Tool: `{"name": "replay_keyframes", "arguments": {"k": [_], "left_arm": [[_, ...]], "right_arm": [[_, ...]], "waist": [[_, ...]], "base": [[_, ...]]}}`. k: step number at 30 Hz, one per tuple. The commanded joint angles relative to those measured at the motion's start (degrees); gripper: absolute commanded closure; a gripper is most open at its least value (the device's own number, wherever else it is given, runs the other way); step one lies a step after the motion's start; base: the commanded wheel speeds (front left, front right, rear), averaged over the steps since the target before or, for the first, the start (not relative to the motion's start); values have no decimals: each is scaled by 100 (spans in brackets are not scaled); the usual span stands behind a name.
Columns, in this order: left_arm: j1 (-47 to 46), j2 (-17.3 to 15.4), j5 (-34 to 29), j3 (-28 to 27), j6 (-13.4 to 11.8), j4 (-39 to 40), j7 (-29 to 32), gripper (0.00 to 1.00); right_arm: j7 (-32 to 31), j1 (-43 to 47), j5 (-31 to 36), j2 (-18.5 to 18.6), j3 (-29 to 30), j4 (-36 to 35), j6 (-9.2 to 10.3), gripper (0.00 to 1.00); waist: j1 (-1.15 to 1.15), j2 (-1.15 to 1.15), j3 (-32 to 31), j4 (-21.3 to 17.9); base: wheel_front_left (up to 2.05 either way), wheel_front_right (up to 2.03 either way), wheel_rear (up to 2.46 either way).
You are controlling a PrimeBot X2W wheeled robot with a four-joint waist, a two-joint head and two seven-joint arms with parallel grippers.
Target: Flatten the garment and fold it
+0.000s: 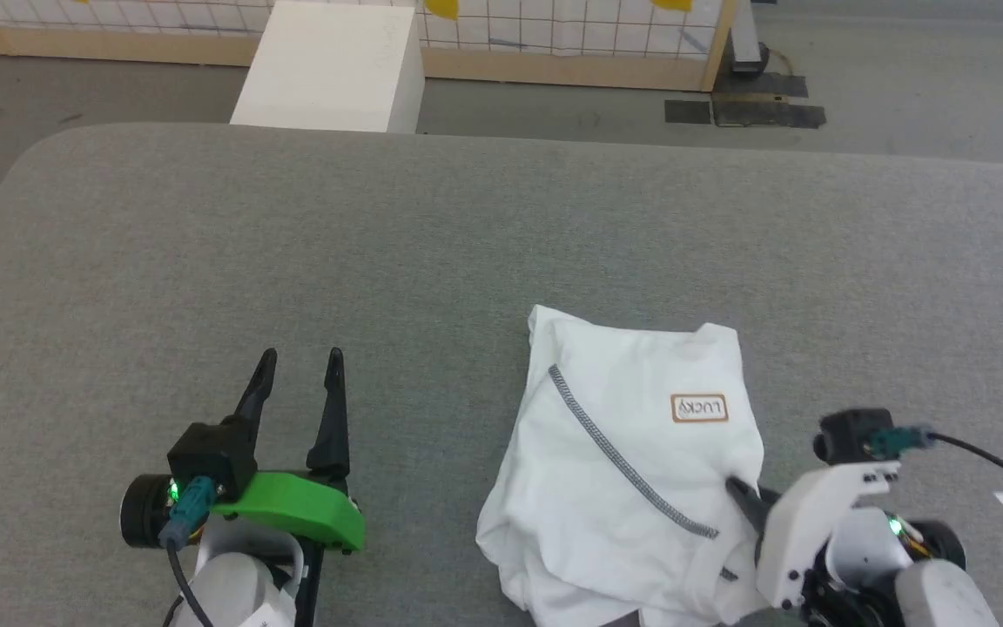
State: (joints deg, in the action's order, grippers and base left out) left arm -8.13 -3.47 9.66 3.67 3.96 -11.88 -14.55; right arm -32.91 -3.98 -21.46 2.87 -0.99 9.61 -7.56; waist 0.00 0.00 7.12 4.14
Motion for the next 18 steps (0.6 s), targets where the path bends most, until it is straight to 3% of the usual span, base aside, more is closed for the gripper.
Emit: {"name": "replay_keyframes", "arguments": {"k": [1,4,8,13,18], "left_arm": [[82,34,25,-27,-2,42,-45,0],[97,39,33,-65,-21,115,-45,0],[57,42,-11,-94,-49,227,-45,0],[-152,46,-91,-127,-85,420,-45,0],[-418,40,-209,-157,-136,593,-45,0]], "right_arm": [[-50,-187,353,2,-89,-134,8,100],[-214,-487,1154,420,-634,-394,8,100],[-331,-1024,1577,1585,-1453,-531,8,100],[-279,-1787,1576,3114,-2265,-383,8,100],[88,-2428,1510,3732,-2259,207,8,100]], "waist": [[0,0,43,-118],[0,0,131,-352],[0,0,287,-709],[0,0,673,-1247],[0,0,1123,-1751]], "base": [[0,0,0],[0,0,0],[0,0,0],[0,0,0],[0,0,0]]}}
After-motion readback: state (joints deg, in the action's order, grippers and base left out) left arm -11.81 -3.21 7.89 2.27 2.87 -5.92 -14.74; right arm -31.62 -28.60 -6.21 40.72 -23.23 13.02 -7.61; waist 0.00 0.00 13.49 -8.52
